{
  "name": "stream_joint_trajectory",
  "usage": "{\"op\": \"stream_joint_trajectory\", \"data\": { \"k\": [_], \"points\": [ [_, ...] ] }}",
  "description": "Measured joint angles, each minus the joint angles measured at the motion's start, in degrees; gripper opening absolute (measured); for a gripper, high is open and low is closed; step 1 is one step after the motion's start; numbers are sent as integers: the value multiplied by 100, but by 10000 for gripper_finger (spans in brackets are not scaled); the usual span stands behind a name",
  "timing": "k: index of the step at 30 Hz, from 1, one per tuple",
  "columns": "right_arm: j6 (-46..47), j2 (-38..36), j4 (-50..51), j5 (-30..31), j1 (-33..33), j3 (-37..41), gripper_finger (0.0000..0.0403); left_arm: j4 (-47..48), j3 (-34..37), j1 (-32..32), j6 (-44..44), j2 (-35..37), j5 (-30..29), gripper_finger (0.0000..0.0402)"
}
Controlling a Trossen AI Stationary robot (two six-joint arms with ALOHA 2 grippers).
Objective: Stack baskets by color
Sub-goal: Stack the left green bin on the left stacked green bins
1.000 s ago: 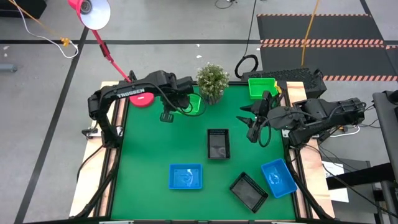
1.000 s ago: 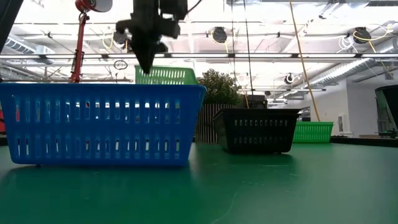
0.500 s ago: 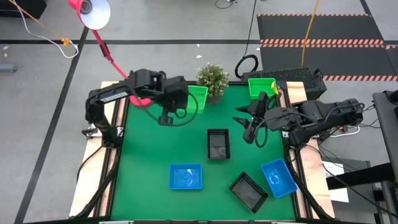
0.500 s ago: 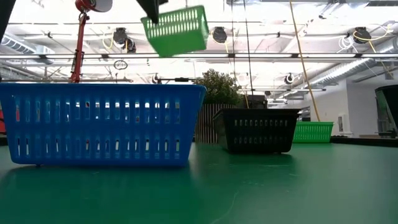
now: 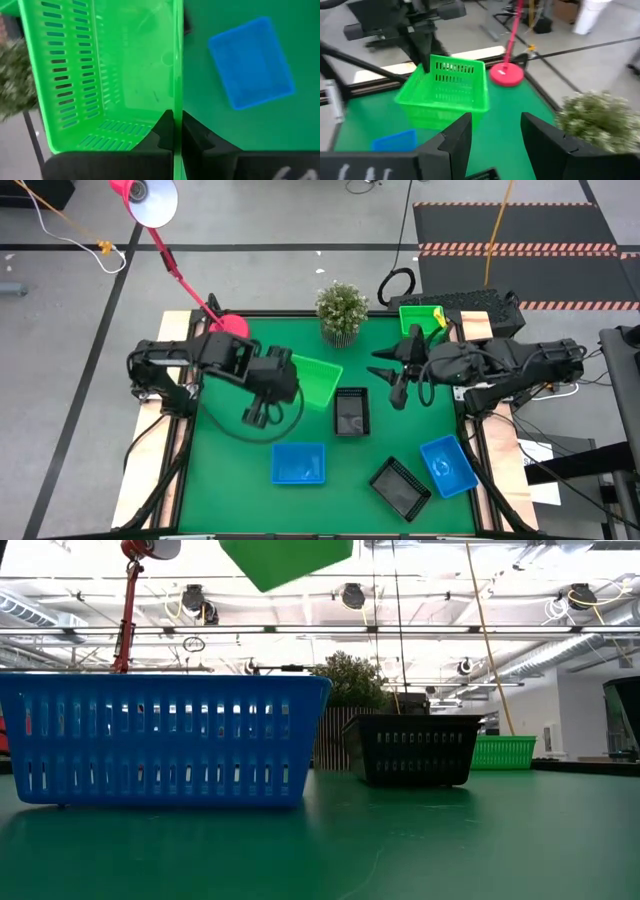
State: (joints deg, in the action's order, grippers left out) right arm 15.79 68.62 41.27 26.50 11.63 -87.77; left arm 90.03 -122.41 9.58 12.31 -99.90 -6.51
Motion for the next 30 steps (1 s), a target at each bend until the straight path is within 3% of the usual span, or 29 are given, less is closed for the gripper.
{"op": "stream_joint_trajectory", "data": {
  "k": [4, 9, 15, 23, 30],
  "points": [
    [275, 61, -119, -490, -202, 0, 164, -3, 0, 109, 26, -11, -65, 7],
    [1151, 249, -185, -952, -512, 2, 164, -16, 5, -32, 133, -136, -608, 10],
    [1621, 678, -517, -1618, -970, 2, 164, -66, 4, -89, 938, -213, -1127, 7],
    [452, 931, -656, -1096, -1132, 2, 164, -262, 0, -124, 1636, -343, -1529, 8],
    [-18, 1090, -549, -1158, -1253, 2, 164, -412, 7, -142, 1677, -362, -1632, 15]
  ]
}}
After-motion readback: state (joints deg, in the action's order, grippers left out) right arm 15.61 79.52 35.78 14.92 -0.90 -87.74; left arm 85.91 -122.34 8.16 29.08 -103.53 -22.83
